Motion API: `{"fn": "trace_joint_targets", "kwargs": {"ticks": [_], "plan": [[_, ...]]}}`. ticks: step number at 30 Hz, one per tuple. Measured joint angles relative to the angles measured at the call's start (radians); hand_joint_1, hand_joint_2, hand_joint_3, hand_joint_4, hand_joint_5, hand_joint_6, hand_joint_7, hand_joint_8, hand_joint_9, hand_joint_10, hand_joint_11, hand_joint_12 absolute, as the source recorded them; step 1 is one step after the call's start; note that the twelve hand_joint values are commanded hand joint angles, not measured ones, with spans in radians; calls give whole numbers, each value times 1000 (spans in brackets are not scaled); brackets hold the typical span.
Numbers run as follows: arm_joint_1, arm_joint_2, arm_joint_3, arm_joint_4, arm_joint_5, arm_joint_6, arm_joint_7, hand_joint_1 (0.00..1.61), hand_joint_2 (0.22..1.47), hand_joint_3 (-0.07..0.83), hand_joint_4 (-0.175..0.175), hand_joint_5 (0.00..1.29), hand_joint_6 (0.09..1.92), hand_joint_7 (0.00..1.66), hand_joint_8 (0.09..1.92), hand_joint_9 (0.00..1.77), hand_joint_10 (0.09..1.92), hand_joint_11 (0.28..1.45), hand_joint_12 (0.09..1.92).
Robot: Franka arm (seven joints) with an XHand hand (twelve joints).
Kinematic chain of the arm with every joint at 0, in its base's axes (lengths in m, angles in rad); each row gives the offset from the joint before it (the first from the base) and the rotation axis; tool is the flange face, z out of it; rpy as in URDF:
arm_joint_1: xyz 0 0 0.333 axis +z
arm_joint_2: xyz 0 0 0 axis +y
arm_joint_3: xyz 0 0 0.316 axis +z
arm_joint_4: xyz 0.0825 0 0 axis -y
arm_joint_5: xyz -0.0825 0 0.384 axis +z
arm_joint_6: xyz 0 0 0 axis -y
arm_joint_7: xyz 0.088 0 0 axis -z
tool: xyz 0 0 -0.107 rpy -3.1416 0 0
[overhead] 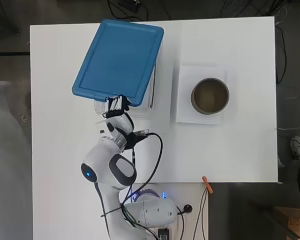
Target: Teleoperate dual arm-hand system to remove items from a box
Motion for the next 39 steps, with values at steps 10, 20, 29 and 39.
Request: {"fn": "trace_joint_targets", "kwargs": {"ticks": [10, 20, 29, 39], "plan": [[96, -71, 69, -65, 165, 50, -135, 1010, 1126, 2, 175, 955, 1048, 1018, 1920, 1070, 1920, 713, 1729], [263, -62, 353, 13, 540, 2, -391, 989, 1147, 1, 175, 907, 1118, 801, 1920, 816, 1838, 546, 1259], [228, -122, 167, 51, 560, -181, -358, 419, 1082, -4, 57, 562, 87, 699, 87, 729, 87, 614, 87], [17, 186, -202, 408, 456, -507, -292, 395, 1065, -2, 64, 549, 87, 650, 87, 660, 87, 560, 87]]}}
